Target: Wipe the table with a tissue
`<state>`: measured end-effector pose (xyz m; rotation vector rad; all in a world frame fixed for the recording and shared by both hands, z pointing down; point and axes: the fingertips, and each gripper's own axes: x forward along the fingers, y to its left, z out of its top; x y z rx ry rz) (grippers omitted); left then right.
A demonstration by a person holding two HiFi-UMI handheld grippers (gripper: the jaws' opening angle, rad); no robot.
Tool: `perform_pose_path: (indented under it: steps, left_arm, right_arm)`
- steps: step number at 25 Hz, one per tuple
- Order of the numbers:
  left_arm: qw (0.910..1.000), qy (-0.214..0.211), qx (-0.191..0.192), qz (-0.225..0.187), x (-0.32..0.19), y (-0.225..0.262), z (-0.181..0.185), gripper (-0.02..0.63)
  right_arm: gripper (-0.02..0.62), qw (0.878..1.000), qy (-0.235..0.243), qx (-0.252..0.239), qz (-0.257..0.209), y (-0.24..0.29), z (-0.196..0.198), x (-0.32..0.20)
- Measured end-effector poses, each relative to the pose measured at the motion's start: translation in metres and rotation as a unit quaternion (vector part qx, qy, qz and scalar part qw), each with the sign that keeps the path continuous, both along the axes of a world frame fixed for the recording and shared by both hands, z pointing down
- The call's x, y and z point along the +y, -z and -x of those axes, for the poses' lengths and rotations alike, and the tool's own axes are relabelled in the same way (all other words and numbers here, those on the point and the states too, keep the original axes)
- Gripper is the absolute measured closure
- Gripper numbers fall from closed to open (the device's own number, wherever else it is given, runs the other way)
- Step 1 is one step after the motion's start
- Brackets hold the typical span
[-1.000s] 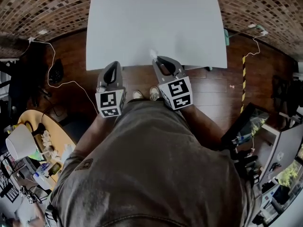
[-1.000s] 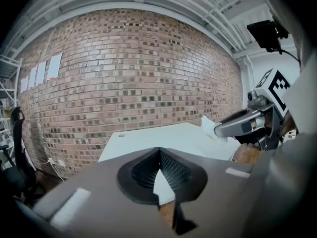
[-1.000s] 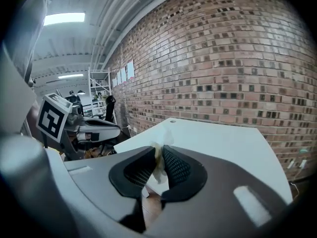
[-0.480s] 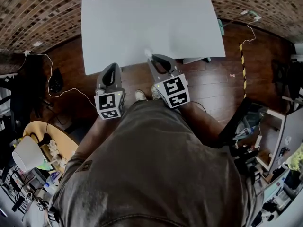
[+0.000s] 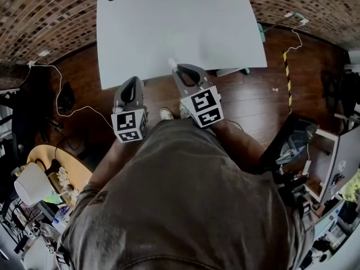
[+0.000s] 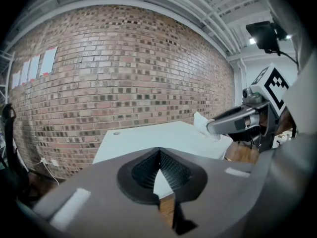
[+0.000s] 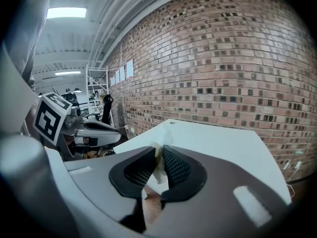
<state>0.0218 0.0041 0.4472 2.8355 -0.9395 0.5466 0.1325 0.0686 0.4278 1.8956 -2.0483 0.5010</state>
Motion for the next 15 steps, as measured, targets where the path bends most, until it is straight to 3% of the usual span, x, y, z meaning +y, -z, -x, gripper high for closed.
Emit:
perform_pose_path:
  steps: [15]
  left_arm:
    - [1.0,0.002,-0.003,0.005,0.011,-0.002,0.002,0.604]
  right_arm:
    - [0.535,1.0,0.01,-0.007,0.002,-0.003,0.006,0.005]
